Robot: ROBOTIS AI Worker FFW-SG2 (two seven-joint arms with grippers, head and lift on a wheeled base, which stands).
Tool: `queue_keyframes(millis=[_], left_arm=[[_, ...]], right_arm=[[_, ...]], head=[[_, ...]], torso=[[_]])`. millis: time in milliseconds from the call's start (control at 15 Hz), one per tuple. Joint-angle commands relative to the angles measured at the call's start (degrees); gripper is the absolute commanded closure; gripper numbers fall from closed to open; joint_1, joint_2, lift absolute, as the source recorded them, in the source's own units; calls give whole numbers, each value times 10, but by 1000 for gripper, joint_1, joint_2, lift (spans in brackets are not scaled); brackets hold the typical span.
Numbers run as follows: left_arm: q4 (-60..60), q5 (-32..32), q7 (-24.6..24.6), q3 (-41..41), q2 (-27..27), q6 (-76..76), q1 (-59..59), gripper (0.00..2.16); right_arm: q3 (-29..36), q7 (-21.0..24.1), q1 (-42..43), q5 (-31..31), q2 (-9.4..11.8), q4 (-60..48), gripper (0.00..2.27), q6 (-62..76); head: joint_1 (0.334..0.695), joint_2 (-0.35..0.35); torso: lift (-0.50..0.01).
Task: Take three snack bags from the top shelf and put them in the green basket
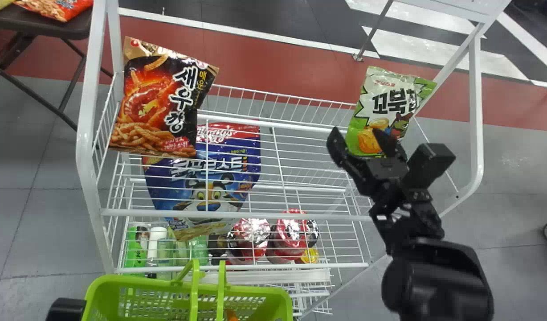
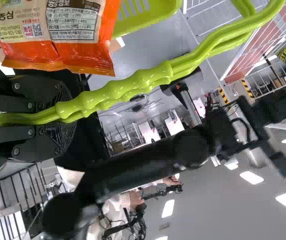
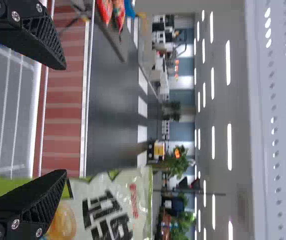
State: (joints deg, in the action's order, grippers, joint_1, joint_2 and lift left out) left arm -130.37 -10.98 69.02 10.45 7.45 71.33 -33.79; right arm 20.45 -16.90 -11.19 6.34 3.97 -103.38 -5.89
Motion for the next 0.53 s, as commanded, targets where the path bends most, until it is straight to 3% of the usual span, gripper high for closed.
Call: queue_keyframes(millis=[0,267,467], left_arm=[[13,-1,4,-3,1,0,11,1895],[37,-11,9,-5,3,2,38,1872],[37,-11,9,-5,3,5,45,1872]], right_arm=[[29,21,48,-11,4,72,87,40],[47,102,75,-47,10,128,90,73],[53,93,111,-53,36,184,90,72]], head=[[695,-350],[695,-350],[695,-350]], torso=[[-36],[-36],[-36]])
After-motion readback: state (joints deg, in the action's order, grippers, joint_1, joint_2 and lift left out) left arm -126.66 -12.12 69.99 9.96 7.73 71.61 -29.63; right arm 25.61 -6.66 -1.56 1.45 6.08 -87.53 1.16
